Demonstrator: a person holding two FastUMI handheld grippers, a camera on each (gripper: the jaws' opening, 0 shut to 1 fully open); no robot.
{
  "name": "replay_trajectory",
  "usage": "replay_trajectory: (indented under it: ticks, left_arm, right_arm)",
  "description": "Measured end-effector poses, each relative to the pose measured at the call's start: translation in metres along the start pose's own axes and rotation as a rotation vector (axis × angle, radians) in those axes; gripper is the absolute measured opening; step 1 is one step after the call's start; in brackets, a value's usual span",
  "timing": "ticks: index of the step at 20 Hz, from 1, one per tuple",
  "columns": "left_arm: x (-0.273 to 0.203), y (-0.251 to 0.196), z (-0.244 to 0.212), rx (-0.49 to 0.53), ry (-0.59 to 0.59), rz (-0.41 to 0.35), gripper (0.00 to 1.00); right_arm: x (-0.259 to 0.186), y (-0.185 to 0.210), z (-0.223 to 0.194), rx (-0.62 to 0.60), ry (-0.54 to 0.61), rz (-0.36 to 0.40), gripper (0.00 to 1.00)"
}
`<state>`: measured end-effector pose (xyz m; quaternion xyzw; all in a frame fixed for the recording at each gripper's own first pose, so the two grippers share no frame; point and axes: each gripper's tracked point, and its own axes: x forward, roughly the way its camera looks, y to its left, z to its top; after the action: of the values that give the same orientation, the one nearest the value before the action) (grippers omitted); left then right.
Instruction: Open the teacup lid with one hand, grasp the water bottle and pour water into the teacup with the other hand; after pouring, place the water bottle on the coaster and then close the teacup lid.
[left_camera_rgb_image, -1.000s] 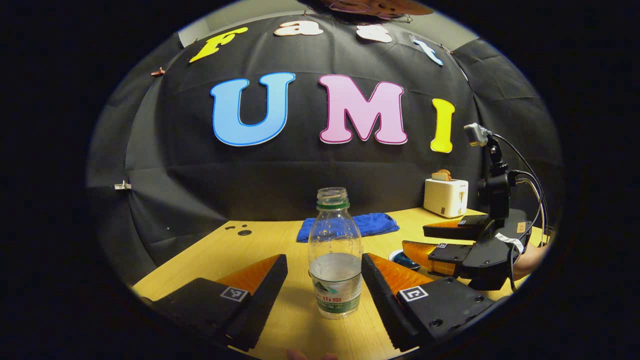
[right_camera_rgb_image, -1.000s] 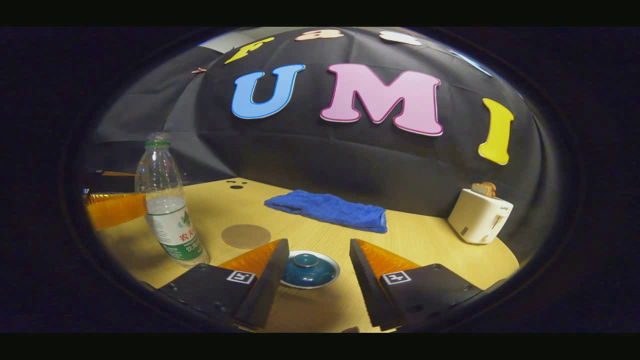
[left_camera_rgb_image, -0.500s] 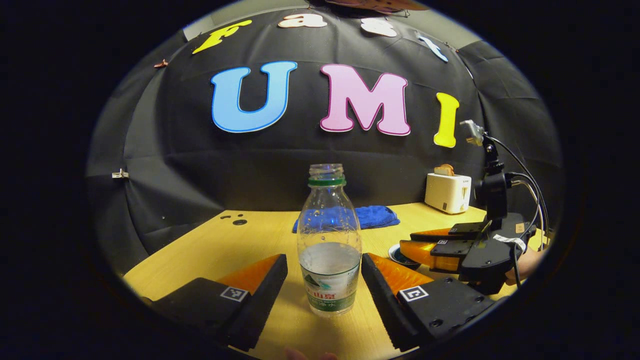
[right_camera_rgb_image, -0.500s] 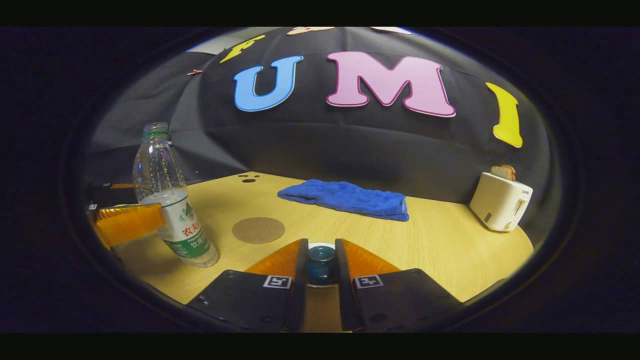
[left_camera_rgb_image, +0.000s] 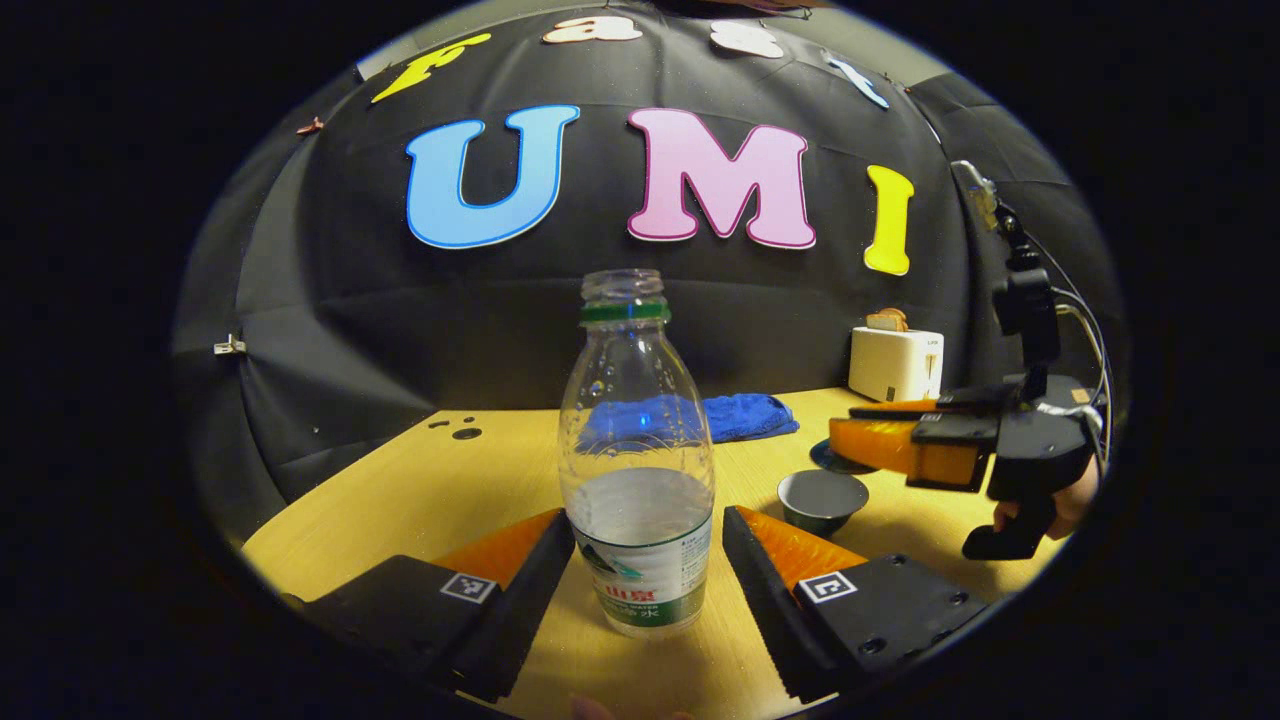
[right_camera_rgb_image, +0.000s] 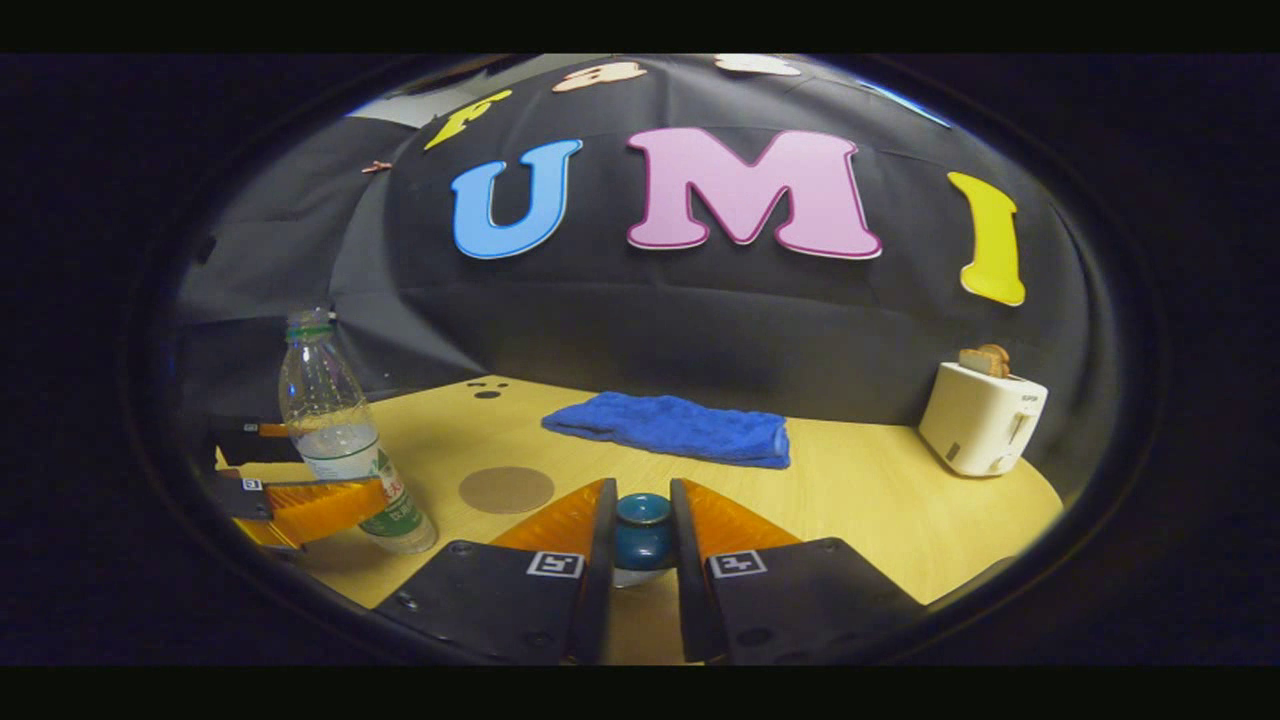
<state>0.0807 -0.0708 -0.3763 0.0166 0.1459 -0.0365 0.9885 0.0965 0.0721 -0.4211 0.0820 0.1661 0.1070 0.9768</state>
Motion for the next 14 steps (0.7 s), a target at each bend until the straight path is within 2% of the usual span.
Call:
replay_trajectory:
  ticks: [4,5,6,7,8,12,13,14]
  left_arm:
    - [0.003,0.005,-0.014,-0.018,0.036,0.028,0.94]
    - [0.003,0.005,-0.017,-0.016,0.052,0.028,0.93]
    - [0.002,0.008,-0.016,-0.004,0.048,0.043,0.86]
    - [0.005,0.011,-0.013,0.021,0.057,0.052,0.80]
    - [0.006,0.016,-0.013,0.073,0.076,0.071,0.77]
    - [0.013,0.043,0.005,0.405,0.087,0.157,0.76]
    - [0.016,0.046,0.012,0.490,0.081,0.173,0.76]
    - [0.020,0.048,0.016,0.560,0.075,0.180,0.76]
  right_arm:
    - [-0.016,-0.026,0.008,-0.015,-0.012,-0.037,0.30]
    - [-0.019,-0.033,0.009,-0.016,-0.012,-0.044,0.35]
    - [-0.021,-0.040,0.008,-0.015,-0.011,-0.054,0.30]
    - [-0.022,-0.047,0.009,-0.012,-0.012,-0.065,0.30]
    - [-0.024,-0.054,0.009,-0.008,-0.013,-0.074,0.35]
    - [-0.030,-0.072,0.009,-0.014,-0.022,-0.096,0.35]
    - [-0.030,-0.075,0.008,-0.016,-0.023,-0.098,0.30]
    - [-0.031,-0.079,0.008,-0.019,-0.024,-0.102,0.35]
